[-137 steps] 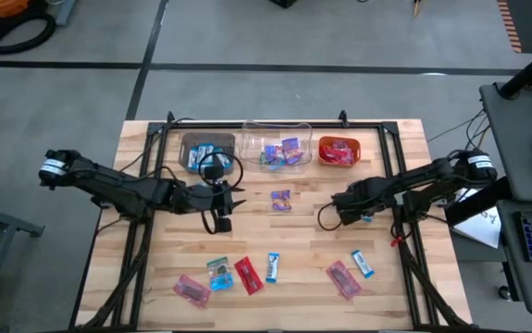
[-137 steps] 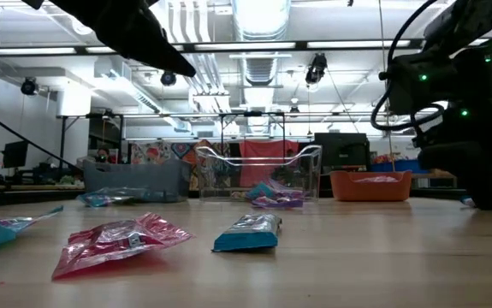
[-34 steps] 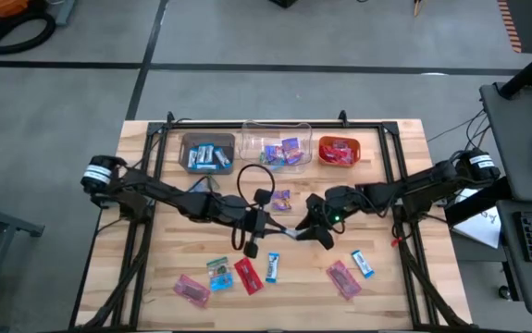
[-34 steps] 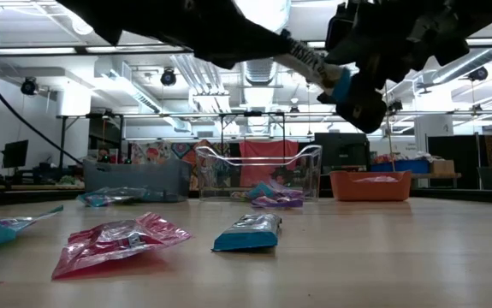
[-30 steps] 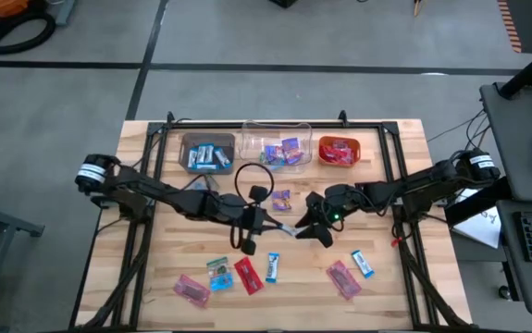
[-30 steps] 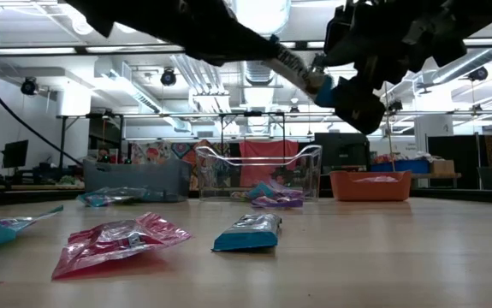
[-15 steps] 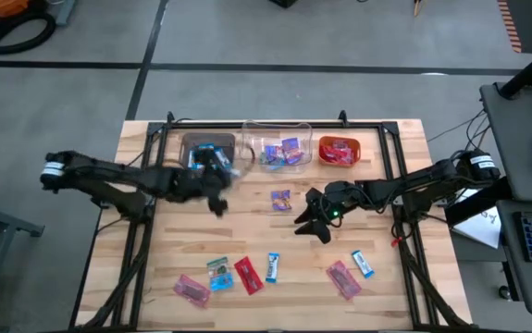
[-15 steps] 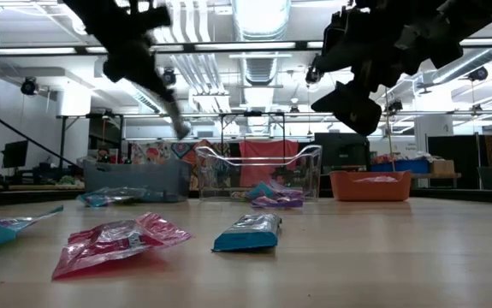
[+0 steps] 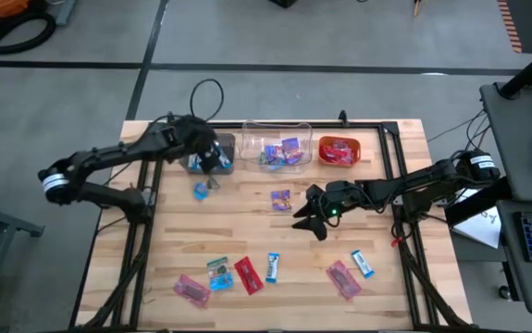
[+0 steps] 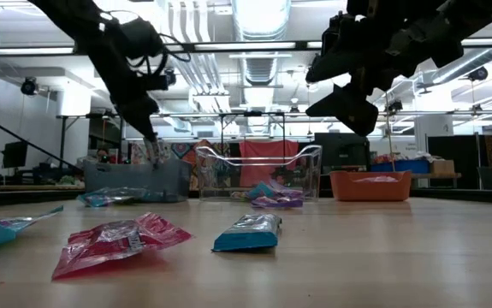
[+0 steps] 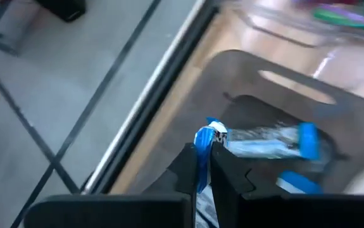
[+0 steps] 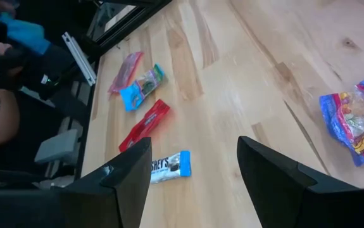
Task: Sort candy
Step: Put the white candy into the black bin
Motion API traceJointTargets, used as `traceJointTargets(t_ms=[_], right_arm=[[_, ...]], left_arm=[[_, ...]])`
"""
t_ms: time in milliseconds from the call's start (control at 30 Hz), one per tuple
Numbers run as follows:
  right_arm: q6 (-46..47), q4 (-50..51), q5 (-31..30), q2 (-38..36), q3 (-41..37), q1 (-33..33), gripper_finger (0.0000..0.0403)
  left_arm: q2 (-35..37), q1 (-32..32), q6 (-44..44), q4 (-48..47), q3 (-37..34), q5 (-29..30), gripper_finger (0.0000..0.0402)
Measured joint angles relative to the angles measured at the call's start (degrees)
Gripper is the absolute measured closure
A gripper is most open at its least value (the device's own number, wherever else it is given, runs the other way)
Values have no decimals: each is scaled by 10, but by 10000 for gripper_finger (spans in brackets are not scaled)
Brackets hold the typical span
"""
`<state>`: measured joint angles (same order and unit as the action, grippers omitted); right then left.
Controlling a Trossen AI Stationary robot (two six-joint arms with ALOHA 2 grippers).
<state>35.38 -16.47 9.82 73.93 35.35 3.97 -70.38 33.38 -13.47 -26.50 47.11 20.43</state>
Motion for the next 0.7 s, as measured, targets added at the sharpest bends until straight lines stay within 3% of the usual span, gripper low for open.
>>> traceJointTargets(t_ms=[500, 700], right_arm=[[12, 16, -65, 0, 0, 0, 181], [47, 38, -145, 0, 0, 0, 181]], left_arm=[[-37, 12, -4, 20, 0, 0, 292], [-14, -28, 63, 22, 0, 0, 283]])
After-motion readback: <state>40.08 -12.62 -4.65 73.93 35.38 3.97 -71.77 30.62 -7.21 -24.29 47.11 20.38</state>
